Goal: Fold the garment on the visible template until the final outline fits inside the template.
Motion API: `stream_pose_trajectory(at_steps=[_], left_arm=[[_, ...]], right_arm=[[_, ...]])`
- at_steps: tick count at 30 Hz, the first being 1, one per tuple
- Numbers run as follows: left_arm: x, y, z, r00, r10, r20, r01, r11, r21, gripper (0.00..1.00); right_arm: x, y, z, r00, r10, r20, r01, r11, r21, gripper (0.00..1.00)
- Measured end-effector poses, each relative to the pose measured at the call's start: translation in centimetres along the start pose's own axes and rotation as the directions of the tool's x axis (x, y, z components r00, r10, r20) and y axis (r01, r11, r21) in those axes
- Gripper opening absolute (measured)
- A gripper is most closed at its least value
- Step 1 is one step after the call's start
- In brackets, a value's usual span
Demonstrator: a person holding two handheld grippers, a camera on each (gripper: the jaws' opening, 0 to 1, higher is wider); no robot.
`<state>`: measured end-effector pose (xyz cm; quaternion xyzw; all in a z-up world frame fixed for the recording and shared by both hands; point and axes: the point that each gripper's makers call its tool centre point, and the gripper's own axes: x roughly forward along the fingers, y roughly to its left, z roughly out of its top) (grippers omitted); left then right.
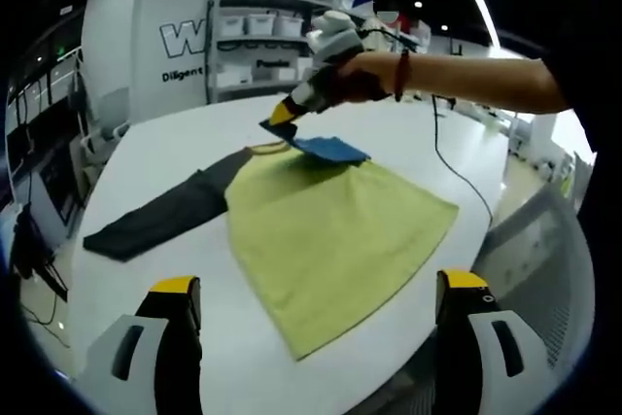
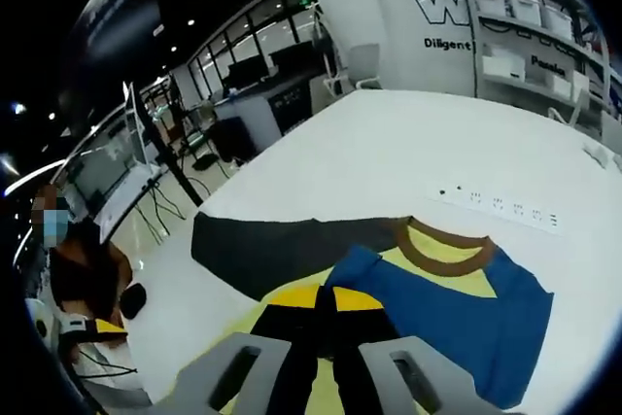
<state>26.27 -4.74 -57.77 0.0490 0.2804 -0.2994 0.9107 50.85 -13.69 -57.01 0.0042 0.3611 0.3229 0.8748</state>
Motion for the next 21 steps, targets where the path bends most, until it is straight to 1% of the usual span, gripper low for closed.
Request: stream_pose_trajectory(at_steps=[5, 8, 12, 15, 21], left_arm=[[-0.1, 0.2, -0.1, 1.000, 0.005, 0.001, -0.005, 1.000, -0.009, 0.97], [0.0, 0.3, -0.2, 1.000, 0.006, 0.000, -0.006, 1.000, -0.010, 0.97], [0.0, 0.2, -0.2, 1.000, 0.004, 0.001, -0.004, 1.000, -0.015, 0.97], [0.1, 0.1, -0.3, 1.000, -0.002, -0.001, 0.002, 1.000, -0.012, 0.97], [0.2, 0.0, -0.2, 1.000, -0.007, 0.001, 0.007, 1.000, -0.012, 0.97]], right_arm=[[0.6, 1.1, -0.7, 1.000, 0.014, -0.018, -0.014, 0.999, -0.033, 0.00], [0.7, 1.5, -1.0, 0.999, 0.022, -0.023, -0.023, 0.999, -0.038, 0.00], [0.9, 2.0, -1.4, 0.999, 0.030, -0.028, -0.031, 0.999, -0.031, 0.00], [1.1, 2.2, -1.5, 0.999, 0.033, -0.026, -0.033, 0.999, -0.011, 0.00], [1.9, 2.8, -1.7, 0.999, 0.039, -0.024, -0.039, 0.999, 0.009, 0.00]])
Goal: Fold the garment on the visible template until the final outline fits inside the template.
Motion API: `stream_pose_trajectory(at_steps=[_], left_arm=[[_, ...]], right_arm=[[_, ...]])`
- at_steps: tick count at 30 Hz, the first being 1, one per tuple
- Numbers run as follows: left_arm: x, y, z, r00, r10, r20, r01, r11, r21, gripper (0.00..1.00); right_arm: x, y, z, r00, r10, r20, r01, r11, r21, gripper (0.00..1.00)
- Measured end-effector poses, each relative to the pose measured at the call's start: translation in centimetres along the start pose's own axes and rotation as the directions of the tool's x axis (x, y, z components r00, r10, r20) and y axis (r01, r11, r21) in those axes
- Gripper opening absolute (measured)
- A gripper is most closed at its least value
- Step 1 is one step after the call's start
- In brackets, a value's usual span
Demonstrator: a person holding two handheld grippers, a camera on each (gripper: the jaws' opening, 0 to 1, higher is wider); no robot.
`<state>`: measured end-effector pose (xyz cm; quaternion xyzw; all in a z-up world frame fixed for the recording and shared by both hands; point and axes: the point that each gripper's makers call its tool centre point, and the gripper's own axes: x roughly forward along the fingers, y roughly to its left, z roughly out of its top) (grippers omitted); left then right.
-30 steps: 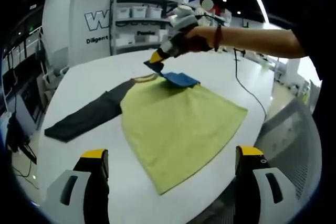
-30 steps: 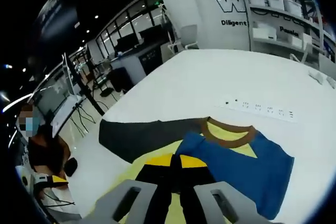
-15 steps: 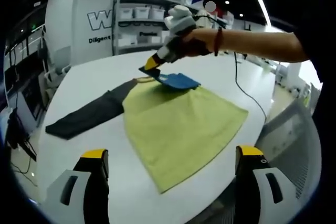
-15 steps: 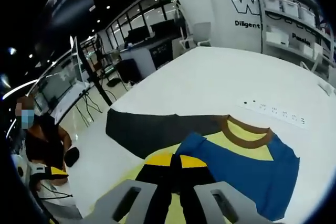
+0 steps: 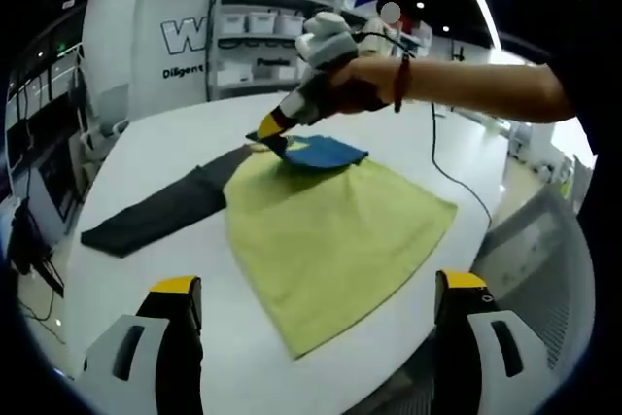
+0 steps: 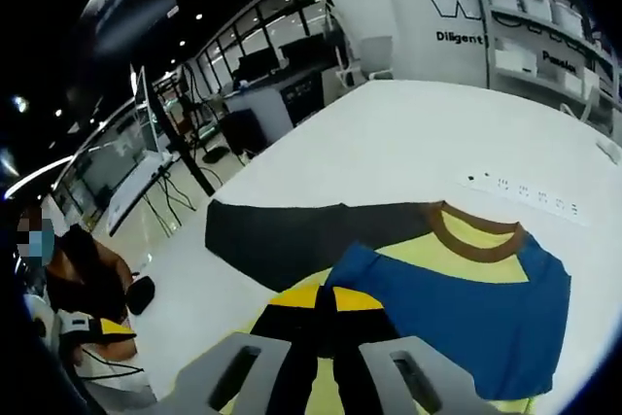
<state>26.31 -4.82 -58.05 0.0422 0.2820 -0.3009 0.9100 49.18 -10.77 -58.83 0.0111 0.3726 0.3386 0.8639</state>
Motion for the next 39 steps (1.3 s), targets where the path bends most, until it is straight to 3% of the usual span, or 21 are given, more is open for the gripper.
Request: stream_pose_trajectory(at_steps=[13, 29, 39], left_arm=[[-0.1, 0.4, -0.4, 1.000, 0.004, -0.001, -0.004, 1.000, -0.015, 0.96], [-0.1, 0.7, -0.7, 1.000, 0.007, -0.007, -0.007, 1.000, -0.025, 0.97], [-0.2, 0.8, -0.7, 1.000, 0.013, -0.008, -0.013, 1.000, -0.027, 0.97]], right_arm=[[2.4, -0.2, -1.5, 1.000, -0.012, -0.025, 0.013, 0.998, 0.066, 0.00], [4.5, 0.3, -2.8, 0.997, -0.010, -0.071, 0.014, 0.998, 0.055, 0.00], [4.7, 0.8, -2.7, 0.999, 0.018, -0.043, -0.015, 0.997, 0.078, 0.03]])
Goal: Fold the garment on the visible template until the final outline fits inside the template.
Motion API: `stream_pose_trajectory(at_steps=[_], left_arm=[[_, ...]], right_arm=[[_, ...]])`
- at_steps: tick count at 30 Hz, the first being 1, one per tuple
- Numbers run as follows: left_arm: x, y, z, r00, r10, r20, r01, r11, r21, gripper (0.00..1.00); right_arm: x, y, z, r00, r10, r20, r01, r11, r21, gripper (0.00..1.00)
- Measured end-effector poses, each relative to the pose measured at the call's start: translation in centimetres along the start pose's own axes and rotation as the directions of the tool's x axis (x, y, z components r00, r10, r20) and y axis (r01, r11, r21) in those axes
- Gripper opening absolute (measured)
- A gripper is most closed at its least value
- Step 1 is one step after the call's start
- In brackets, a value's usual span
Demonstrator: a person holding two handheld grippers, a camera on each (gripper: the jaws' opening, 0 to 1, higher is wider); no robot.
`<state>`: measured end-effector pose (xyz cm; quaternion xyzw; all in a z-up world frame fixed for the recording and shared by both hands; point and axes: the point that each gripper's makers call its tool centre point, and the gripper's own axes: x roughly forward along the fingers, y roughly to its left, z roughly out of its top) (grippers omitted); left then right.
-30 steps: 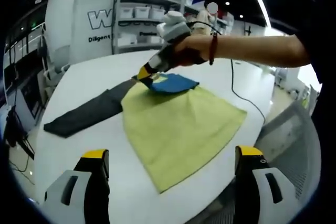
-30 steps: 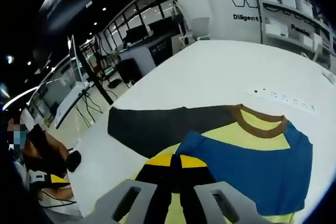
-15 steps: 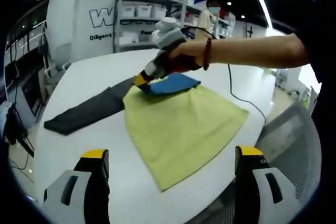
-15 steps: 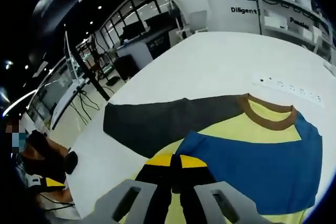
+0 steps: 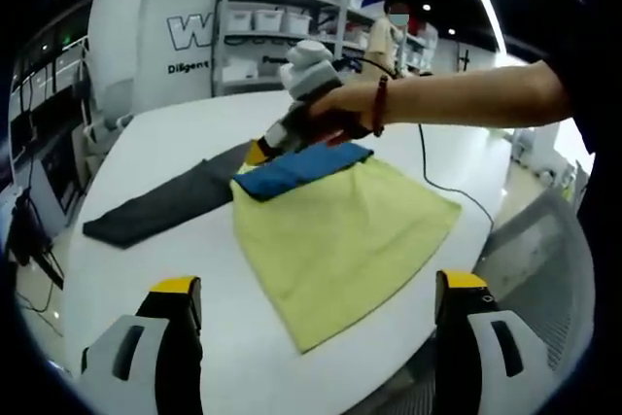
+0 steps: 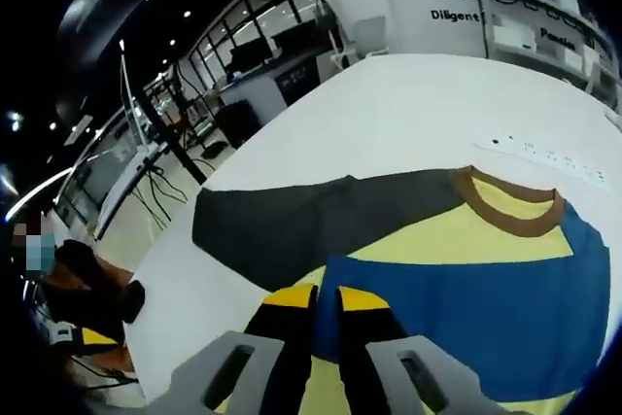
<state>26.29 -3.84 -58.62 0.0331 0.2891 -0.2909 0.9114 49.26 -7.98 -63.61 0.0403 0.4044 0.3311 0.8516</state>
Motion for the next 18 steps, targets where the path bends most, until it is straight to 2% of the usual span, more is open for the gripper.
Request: stream_pose_trajectory(at_steps=[5, 11, 15, 18], left_arm=[[0.0, 0.0, 0.2, 1.000, 0.001, 0.008, -0.001, 1.000, 0.000, 0.98], [0.1, 0.0, 0.3, 1.000, 0.011, 0.009, -0.011, 1.000, -0.001, 0.99], [0.0, 0.0, 0.4, 1.000, 0.016, 0.010, -0.016, 1.000, -0.002, 0.99], [0.0, 0.0, 0.3, 1.000, 0.020, 0.009, -0.020, 1.000, 0.001, 0.99]], right_arm=[[-0.4, -0.5, 0.1, 1.000, -0.018, 0.015, 0.019, 0.999, -0.042, 0.11], [-1.5, -1.0, 0.5, 0.998, -0.021, 0.051, 0.024, 0.998, -0.064, 0.32], [-2.5, -1.8, 0.7, 0.996, -0.036, 0.078, 0.044, 0.995, -0.093, 0.52], [-3.2, -2.7, 0.9, 0.994, -0.056, 0.094, 0.065, 0.993, -0.102, 0.63]])
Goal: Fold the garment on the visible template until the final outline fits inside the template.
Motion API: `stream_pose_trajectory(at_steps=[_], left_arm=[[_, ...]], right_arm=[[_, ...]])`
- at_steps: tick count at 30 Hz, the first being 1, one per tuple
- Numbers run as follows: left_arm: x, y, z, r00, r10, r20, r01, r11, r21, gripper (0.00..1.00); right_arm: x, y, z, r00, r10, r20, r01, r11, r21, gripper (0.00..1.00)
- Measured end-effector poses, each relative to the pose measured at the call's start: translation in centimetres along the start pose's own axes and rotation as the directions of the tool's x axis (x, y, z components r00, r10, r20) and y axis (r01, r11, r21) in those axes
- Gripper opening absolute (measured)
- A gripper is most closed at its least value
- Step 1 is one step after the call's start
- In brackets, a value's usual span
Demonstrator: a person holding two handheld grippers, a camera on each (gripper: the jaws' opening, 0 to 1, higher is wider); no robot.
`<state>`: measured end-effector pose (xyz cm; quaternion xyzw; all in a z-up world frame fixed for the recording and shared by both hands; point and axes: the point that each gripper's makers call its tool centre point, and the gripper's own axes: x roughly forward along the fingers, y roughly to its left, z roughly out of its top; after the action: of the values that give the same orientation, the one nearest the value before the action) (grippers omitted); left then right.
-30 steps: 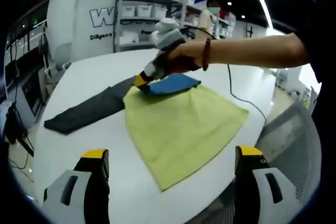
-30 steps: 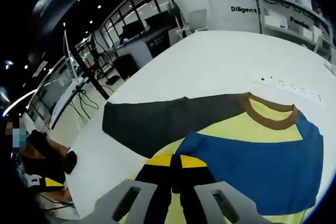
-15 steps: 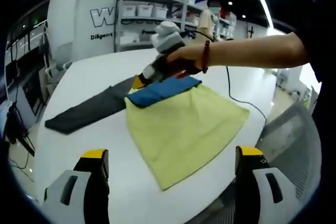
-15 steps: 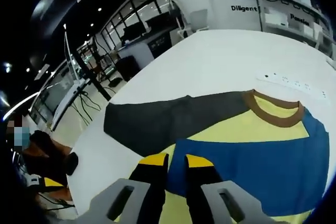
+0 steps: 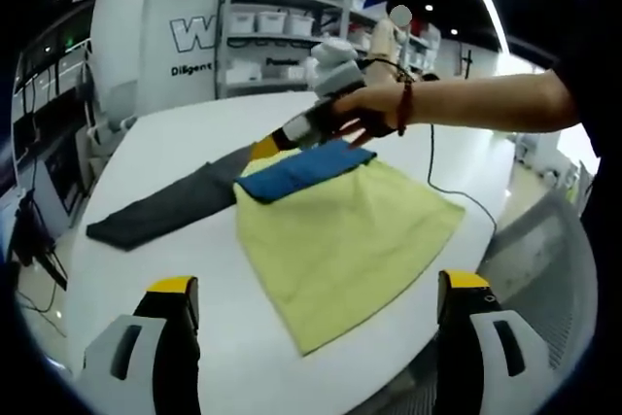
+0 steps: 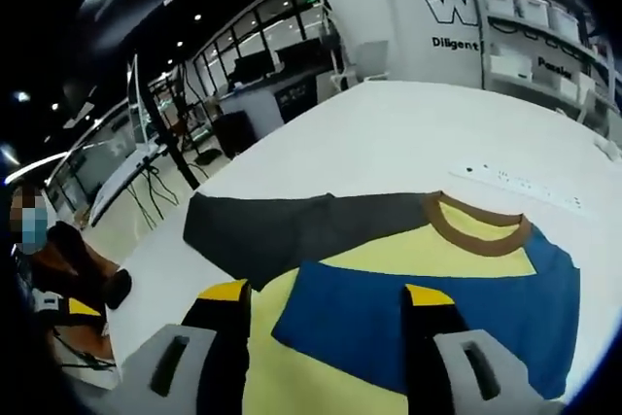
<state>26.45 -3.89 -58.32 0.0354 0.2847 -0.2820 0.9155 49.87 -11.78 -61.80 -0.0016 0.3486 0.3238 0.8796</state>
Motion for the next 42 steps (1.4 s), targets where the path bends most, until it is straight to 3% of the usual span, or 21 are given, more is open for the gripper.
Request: stream_pose_trajectory(at_steps=[6, 14, 23, 42], left_arm=[[0.0, 0.1, 0.2, 1.000, 0.007, 0.004, -0.007, 1.000, 0.004, 0.99], [0.0, 0.3, 0.5, 1.000, 0.017, 0.012, -0.017, 1.000, 0.009, 0.99], [0.1, 0.4, 0.4, 1.000, 0.020, 0.006, -0.020, 1.000, 0.005, 0.99], [0.3, 0.4, 0.2, 1.000, 0.015, -0.003, -0.015, 1.000, 0.010, 0.99]], right_arm=[[-1.3, -1.8, 0.3, 0.999, -0.038, 0.028, 0.038, 0.999, -0.010, 0.82], [-3.5, -4.3, 0.0, 0.995, -0.092, 0.035, 0.092, 0.996, -0.013, 0.95], [-5.8, -7.2, -0.9, 0.989, -0.138, 0.046, 0.137, 0.990, 0.027, 0.97], [-9.6, -13.1, -4.8, 0.970, -0.243, -0.004, 0.242, 0.967, 0.081, 0.92]])
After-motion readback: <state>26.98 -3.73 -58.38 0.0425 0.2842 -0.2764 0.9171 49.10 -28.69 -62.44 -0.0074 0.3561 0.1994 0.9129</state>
